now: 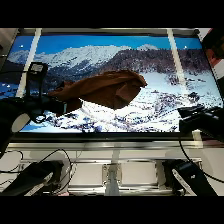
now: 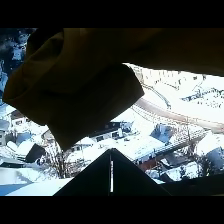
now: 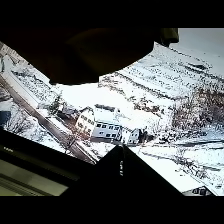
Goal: Fold the clothes and pants, and hang the long-sleeved shirts on hangers.
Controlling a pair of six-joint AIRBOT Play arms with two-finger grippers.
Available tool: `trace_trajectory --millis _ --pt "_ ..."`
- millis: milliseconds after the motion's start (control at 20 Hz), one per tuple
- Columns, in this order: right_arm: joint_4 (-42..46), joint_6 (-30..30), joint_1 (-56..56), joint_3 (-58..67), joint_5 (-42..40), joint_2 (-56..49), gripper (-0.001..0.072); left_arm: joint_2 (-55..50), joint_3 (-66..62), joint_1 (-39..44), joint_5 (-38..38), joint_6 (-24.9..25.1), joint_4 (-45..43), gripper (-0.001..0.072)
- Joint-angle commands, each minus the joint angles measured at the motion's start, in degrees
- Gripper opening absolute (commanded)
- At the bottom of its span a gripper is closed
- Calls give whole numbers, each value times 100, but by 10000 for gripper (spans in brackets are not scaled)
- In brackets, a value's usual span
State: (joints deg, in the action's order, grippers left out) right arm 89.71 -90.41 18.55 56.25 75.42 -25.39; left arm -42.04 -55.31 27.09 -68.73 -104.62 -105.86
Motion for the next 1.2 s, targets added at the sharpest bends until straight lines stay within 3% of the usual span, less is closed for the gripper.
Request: trace_trajectory --millis 0,50,100,150,200,400,600,650,700,750,850,900,1100,1150 --pt "94 11 2 -481 -192 -444 11 -2 0 4 15 -2 9 16" --pt "66 11 2 -649 -396 -603 12 -2 0 4 17 -2 50 16" --pt "9 9 2 -820 -699 -780 63 -2 -2 4 22 -2 101 16" --pt "-63 -17 2 -929 -986 -962 199 -2 0 4 66 0 107 16" --pt "-157 -17 2 -966 -1220 -1143 238 -7 2 -2 179 0 57 16" --pt "-273 -13 2 -970 -1978 -1655 239 -146 227 -227 212 0 -837 15" --pt "-50 -11 0 -970 -2398 -1939 239 -243 673 -1198 647 -2 -1156 30" --pt "13 -11 0 -970 -2490 -2011 239 -289 758 -1547 793 -7 -1150 192" --pt "46 -11 0 -970 -2583 -2085 238 -356 807 -1908 863 -4 -1113 447" --pt "57 -9 0 -970 -2675 -2164 238 -446 822 -2258 894 -2 -1073 486" --pt "55 -9 0 -970 -2946 -2341 239 -675 833 -2959 1060 4 -837 486" --pt "55 -9 2 -970 -3088 -2430 238 -811 833 -3279 1235 155 -544 481" --pt "55 -9 0 -970 -3434 -2767 238 -1502 833 -3980 1794 2267 1725 418" --pt "55 -9 0 -970 -3456 -2837 238 -1663 833 -3980 1847 2437 1827 420"
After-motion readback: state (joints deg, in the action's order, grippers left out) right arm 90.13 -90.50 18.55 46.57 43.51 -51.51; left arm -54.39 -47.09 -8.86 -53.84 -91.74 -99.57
